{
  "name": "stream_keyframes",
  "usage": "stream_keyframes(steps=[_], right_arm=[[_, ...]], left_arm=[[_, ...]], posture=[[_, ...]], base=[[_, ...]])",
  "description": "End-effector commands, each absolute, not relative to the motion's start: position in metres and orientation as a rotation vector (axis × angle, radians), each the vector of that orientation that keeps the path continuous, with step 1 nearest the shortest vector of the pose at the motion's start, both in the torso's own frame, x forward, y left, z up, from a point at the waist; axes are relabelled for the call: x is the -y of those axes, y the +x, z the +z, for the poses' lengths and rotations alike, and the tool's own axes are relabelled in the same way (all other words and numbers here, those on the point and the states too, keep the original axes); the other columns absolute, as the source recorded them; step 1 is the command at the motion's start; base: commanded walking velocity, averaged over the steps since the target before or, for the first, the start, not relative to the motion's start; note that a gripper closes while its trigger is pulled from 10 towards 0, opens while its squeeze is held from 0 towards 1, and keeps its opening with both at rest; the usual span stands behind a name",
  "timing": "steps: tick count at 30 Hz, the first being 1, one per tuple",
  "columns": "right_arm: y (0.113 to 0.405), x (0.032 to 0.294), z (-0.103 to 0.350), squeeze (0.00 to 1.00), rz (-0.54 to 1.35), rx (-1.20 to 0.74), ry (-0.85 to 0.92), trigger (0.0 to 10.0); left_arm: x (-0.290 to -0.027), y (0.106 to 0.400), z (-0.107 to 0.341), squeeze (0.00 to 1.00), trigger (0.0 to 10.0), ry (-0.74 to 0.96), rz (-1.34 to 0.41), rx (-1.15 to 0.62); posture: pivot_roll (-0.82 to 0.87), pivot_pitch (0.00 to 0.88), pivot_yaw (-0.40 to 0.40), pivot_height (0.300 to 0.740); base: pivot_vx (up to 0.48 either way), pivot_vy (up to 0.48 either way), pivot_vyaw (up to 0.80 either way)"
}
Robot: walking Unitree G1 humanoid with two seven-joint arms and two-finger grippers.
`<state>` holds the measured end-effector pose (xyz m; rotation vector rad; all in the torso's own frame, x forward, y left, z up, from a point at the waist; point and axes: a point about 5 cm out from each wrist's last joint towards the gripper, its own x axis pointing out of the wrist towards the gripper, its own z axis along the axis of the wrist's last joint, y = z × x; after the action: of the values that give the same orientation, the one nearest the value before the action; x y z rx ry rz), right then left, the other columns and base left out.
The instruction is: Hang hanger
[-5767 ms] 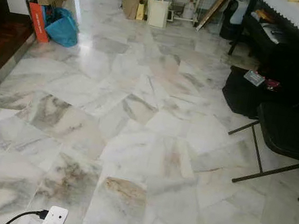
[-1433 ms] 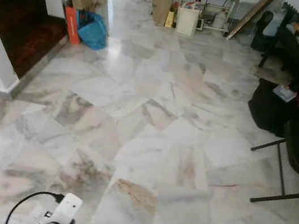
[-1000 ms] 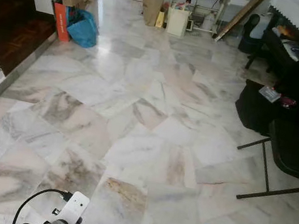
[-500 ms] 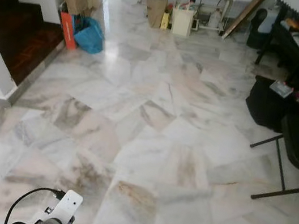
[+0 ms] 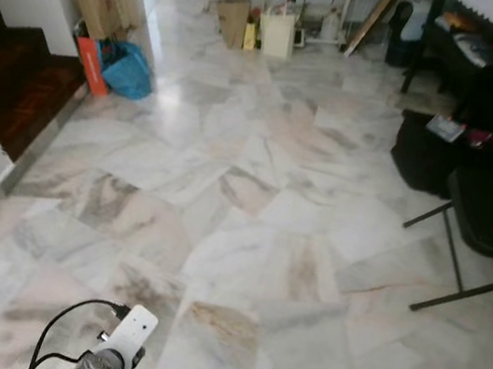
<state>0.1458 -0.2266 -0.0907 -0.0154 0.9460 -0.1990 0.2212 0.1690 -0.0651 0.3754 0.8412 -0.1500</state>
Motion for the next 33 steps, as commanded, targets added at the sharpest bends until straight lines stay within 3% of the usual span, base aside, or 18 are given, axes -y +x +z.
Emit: stream_keyframes(steps=[1,5,11,22,33], right_arm=[[0.152,0.223,-0.09,0.0,-0.165,-0.943,-0.03,10.0],[0.174,0.22,-0.081,0.0,-0.107,-0.904,-0.071,10.0],[0.186,0.214,-0.077,0.0,-0.047,-0.889,-0.103,10.0],[0.178,0.219,-0.081,0.0,-0.123,-0.93,-0.075,10.0],[0.165,0.227,-0.084,0.0,-0.125,-0.941,-0.086,10.0]], left_arm=[[-0.175,0.212,-0.07,0.0,10.0,0.358,-0.111,-0.879],[-0.185,0.197,-0.077,0.0,10.0,0.364,-0.07,-0.913],[-0.202,0.187,-0.08,0.0,10.0,0.346,-0.005,-0.938],[-0.195,0.192,-0.079,0.0,10.0,0.35,-0.044,-0.944],[-0.182,0.194,-0.08,0.0,10.0,0.302,-0.067,-0.947]], posture=[[-0.06,0.0,-0.005,0.74],[0.0,0.0,-0.057,0.74],[0.0,0.0,-0.056,0.74],[-0.07,0.0,0.011,0.74],[-0.09,0.0,-0.014,0.74]], base=[[0.0,0.0,0.0],[0.0,0.0,0.0],[0.0,0.0,0.0],[0.0,0.0,0.0],[0.0,0.0,0.0]])
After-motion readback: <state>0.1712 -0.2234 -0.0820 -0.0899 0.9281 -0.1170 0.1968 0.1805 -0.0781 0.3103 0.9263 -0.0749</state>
